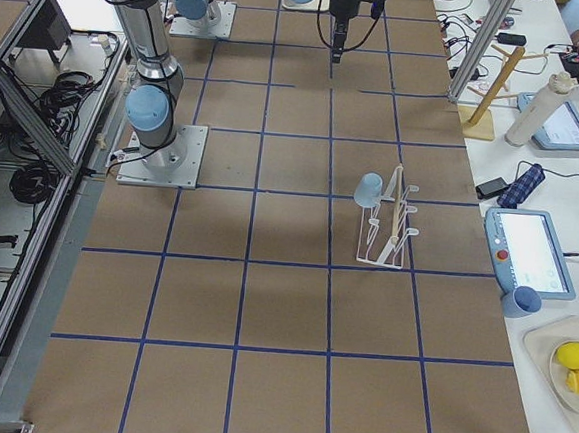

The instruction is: Transfer IKEA cup to right arm and place on rack

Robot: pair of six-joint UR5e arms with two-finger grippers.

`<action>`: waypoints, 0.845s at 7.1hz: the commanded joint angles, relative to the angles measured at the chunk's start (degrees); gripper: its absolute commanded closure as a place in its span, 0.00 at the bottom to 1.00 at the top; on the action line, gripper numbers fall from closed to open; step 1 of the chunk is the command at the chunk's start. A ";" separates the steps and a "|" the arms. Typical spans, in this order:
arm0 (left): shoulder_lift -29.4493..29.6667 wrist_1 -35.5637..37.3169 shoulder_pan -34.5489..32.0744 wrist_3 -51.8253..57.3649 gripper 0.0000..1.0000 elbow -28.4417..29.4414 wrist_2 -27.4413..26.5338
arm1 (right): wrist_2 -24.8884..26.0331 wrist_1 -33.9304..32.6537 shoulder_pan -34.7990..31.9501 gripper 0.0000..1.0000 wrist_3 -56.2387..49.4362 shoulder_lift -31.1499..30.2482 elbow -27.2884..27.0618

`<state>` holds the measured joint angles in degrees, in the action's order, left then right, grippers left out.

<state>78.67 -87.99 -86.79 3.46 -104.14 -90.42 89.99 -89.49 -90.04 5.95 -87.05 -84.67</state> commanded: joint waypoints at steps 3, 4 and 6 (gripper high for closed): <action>-2.10 -1.12 -0.13 -0.03 0.00 -0.19 0.78 | -0.42 -0.42 -0.13 0.00 -0.85 -0.57 -0.06; -2.90 -3.92 -0.22 -0.12 0.00 1.29 -0.36 | -2.34 -1.29 -0.13 0.00 -1.54 -0.40 -0.06; -2.20 -6.14 -0.31 -0.03 0.00 3.06 -1.42 | -3.24 -1.82 -0.13 0.00 -1.55 -0.58 -0.06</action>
<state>76.40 -93.15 -87.05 3.37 -101.90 -91.36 87.26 -91.00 -90.17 4.49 -87.54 -84.73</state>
